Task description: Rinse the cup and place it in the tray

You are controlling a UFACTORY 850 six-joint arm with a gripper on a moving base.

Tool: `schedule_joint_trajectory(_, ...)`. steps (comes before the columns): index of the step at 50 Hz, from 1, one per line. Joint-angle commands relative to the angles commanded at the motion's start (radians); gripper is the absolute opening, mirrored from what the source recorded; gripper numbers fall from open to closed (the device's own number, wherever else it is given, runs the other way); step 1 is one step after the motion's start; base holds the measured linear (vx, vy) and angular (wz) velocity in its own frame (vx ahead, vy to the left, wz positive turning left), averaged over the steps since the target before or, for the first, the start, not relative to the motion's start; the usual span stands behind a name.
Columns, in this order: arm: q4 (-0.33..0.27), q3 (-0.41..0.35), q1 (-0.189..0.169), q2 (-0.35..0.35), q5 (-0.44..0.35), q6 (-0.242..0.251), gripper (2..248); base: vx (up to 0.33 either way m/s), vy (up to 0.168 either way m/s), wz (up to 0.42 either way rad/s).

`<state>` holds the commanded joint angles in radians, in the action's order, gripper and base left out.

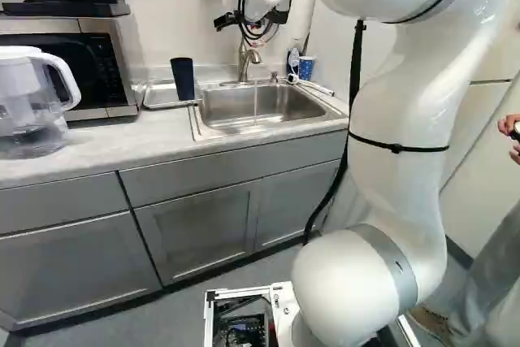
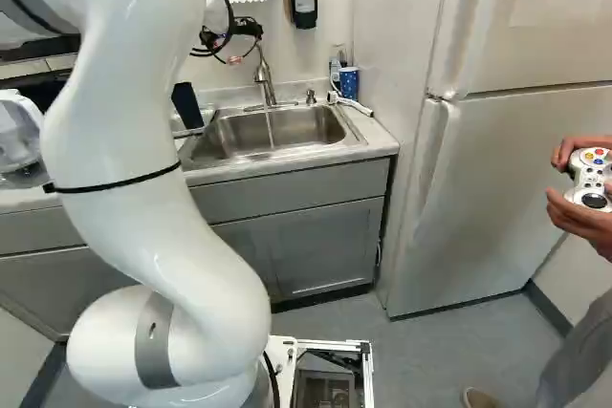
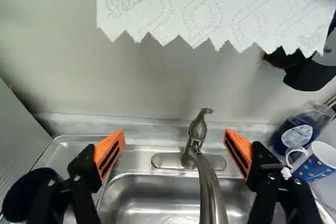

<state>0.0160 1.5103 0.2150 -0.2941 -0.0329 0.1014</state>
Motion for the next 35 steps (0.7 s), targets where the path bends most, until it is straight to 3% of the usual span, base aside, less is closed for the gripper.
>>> schedule_joint_trajectory(25,0.0,0.159,0.003,-0.136,0.0,0.0,247,0.0,0.0,0.0)
schedule_joint_trajectory(35,0.0,0.167,0.003,-0.142,0.0,0.0,247,0.0,0.0,0.0)
